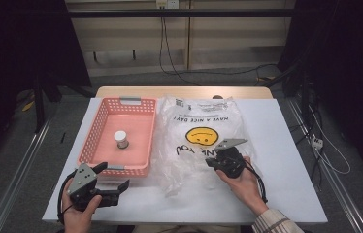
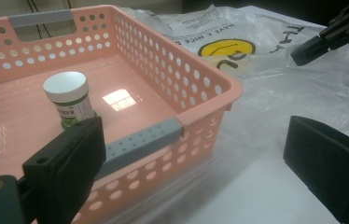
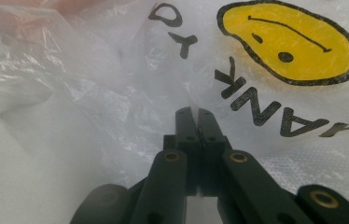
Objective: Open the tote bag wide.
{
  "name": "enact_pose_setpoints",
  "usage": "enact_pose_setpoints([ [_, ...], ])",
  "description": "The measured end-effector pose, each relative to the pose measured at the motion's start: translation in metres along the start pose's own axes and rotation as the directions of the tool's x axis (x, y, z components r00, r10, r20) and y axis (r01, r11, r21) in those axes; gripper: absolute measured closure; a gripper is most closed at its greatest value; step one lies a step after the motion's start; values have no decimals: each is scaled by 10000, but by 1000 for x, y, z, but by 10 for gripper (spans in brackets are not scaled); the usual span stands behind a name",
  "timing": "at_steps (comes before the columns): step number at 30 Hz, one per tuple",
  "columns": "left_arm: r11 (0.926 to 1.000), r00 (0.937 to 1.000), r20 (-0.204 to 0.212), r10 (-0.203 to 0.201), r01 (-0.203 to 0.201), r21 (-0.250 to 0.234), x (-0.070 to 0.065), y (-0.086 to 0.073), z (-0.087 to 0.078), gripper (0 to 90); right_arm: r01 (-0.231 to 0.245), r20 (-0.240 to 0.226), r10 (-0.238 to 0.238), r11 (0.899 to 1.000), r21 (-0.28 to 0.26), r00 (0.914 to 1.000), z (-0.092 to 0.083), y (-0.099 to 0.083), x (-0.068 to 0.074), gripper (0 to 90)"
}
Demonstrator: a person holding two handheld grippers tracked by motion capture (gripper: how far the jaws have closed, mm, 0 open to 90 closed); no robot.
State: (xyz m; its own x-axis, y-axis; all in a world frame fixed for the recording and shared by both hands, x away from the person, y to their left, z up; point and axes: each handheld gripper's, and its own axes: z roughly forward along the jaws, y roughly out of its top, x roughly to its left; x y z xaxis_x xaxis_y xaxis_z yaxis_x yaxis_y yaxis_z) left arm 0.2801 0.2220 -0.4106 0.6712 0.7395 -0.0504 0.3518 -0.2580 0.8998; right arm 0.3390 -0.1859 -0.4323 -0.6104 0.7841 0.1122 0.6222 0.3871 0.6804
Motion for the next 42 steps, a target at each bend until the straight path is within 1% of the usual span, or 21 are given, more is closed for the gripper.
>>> enact_pose_setpoints([
  [2,10000,10000,-8,-1,1,-4,0,0,0,54,15,-58,-15,10000,-56,10000,-1,1,0,900],
  [3,10000,10000,-5,-4,4,-3,0,0,0,54,180,-136,-184,9995,-264,9997,-2,2,-1,900],
  [4,10000,10000,-6,-9,9,-1,0,0,0,54,180,-136,-184,9995,-264,9997,-2,2,-1,900],
  [7,10000,10000,-42,-64,64,-25,0,0,0,53,137,-274,-151,9987,-487,9995,-3,5,-2,900],
  [13,10000,9999,-94,-75,75,-34,1,0,0,53,-4,-382,-33,9953,-966,9993,-8,15,-3,900],
  [15,10000,9999,-87,-87,87,-34,1,0,0,53,-14,-395,-28,9945,-1052,9992,-8,17,-4,900],
  [16,9999,9998,-92,-161,160,-39,0,0,0,53,-28,-402,-16,9942,-1078,9992,-9,18,-4,900],
  [17,10000,10000,-65,-70,70,-9,1,0,0,53,-28,-402,-16,9942,-1078,9992,-9,18,-4,900],
  [19,10000,9999,-61,-85,85,-12,1,0,0,53,-89,-477,29,9920,-1260,9989,-10,23,-5,900],
  [22,9999,9999,-40,-106,106,-34,1,0,0,53,-23,-514,-46,9910,-1340,9987,-11,27,-5,900],
  [24,9999,9999,-60,-125,124,-26,1,0,0,53,-60,-560,-25,9884,-1515,9984,-13,32,-5,900],
  [31,9999,9999,-30,-131,131,-25,1,-1,1,53,-128,-656,16,9854,-1696,9978,-13,39,-8,900],
  [38,10000,10000,-28,-92,92,27,2,-1,1,53,44,-543,-153,9810,-1942,9984,-21,50,-9,900],
  [39,10000,10000,-30,-92,92,24,2,-1,1,53,139,-555,-252,9804,-1965,9981,-23,53,-9,900],
  [42,10000,10000,-36,-90,90,22,2,-1,1,53,175,-634,-312,9783,-2065,9975,-25,57,-9,900],
])
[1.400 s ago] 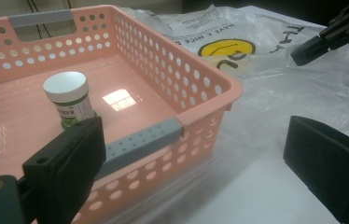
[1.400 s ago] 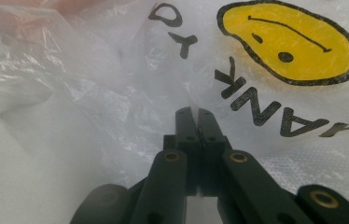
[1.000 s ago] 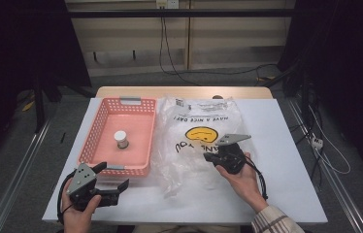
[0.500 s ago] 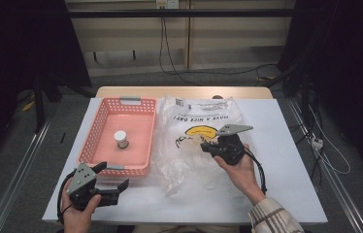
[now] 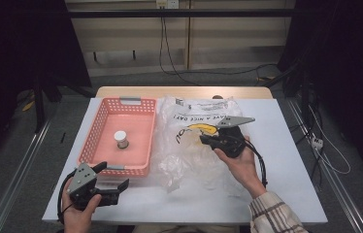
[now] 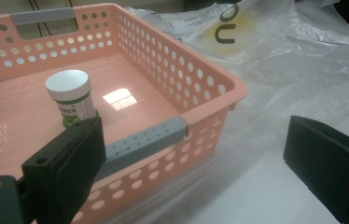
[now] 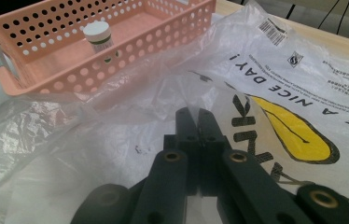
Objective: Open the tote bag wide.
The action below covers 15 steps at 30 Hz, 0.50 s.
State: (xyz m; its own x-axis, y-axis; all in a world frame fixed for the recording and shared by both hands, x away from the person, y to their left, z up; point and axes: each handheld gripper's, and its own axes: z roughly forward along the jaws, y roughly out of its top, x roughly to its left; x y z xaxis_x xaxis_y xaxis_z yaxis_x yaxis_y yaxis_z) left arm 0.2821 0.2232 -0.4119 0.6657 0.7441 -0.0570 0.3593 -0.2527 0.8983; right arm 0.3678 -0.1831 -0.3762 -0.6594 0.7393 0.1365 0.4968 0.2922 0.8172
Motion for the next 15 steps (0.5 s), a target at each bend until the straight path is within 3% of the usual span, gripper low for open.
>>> enact_pose_setpoints([
  [15,9998,9998,92,-165,166,-86,3,-2,-1,53,-77,-251,56,9964,-842,9997,-6,8,-6,900],
])
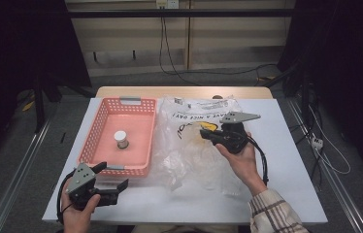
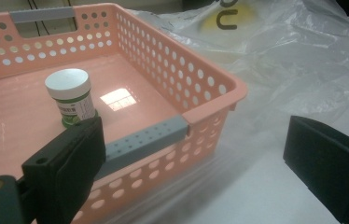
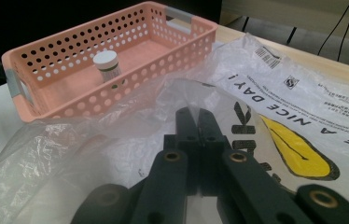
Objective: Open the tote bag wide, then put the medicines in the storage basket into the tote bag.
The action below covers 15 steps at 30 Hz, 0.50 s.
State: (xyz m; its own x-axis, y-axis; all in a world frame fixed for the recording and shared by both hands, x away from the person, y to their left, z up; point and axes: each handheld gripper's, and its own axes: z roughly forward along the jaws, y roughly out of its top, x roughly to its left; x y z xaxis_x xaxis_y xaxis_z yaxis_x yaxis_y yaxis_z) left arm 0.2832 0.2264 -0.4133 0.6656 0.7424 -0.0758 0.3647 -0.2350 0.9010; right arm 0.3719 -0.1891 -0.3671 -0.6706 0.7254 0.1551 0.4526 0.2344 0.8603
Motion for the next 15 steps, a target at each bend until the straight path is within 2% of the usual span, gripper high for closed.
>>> enact_pose_setpoints([
  [8,9999,9999,-92,-49,48,-106,1,1,-2,53,18,74,-15,9993,-377,10000,-10,7,-4,900],
  [15,9995,9997,-197,-126,120,-290,1,3,-4,51,-19,-42,18,9993,-374,10000,-12,7,-4,900],
])
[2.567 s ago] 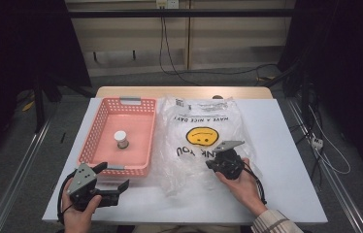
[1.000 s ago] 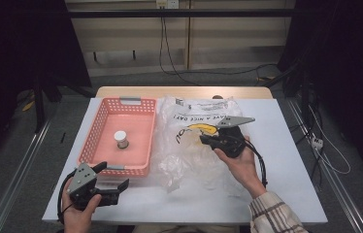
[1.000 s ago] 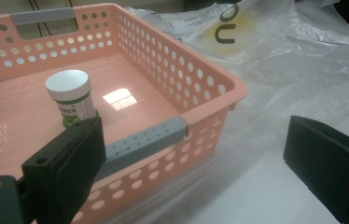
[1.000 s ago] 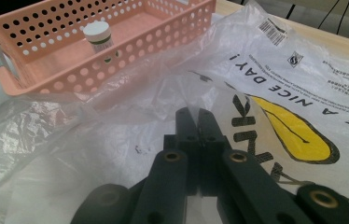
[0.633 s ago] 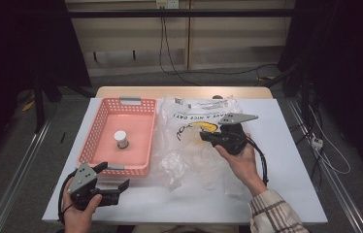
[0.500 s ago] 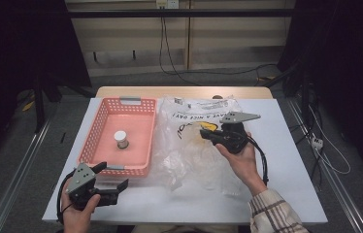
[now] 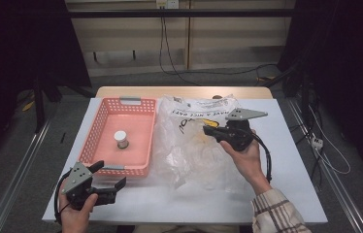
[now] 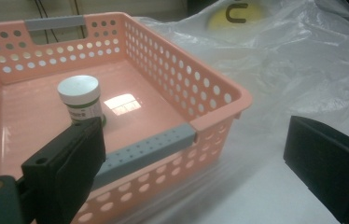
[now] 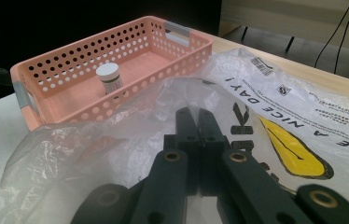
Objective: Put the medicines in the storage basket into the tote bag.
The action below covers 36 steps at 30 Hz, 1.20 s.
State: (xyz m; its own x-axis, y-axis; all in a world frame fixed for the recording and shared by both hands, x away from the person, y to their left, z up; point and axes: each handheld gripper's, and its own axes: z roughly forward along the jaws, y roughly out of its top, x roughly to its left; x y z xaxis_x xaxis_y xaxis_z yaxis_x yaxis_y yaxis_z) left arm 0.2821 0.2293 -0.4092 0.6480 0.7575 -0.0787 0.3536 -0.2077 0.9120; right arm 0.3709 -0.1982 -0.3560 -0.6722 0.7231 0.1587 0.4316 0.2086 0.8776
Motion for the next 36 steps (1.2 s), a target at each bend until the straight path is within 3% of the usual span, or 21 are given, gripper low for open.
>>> enact_pose_setpoints([
  [8,9999,9996,222,-161,162,-29,8,9,-1,50,-9,15,9,10000,14,10000,1,2,-2,900],
  [16,9968,9988,485,43,-81,793,11,24,6,68,-79,38,78,9999,100,10000,1,1,-1,900],
  [22,9948,9987,421,271,-311,965,17,37,14,70,6,-58,-5,9999,114,10000,1,1,0,900],
  [25,9920,9981,471,389,-443,1184,22,43,18,82,19,-71,-18,9999,121,10000,1,1,0,900],
  [28,9848,9945,934,467,-615,1627,29,49,26,98,6,-83,-5,9999,137,10000,2,1,0,900],
  [30,9848,9939,906,627,-764,1560,32,53,30,98,8,-93,-7,9999,159,10000,3,1,0,900],
  [33,9796,9930,998,634,-810,1838,36,60,39,97,67,-62,-66,9998,171,10000,3,1,0,900],
  [36,9720,9941,1040,312,-545,2287,43,66,47,90,55,3,-55,9999,142,10000,3,0,0,900],
])
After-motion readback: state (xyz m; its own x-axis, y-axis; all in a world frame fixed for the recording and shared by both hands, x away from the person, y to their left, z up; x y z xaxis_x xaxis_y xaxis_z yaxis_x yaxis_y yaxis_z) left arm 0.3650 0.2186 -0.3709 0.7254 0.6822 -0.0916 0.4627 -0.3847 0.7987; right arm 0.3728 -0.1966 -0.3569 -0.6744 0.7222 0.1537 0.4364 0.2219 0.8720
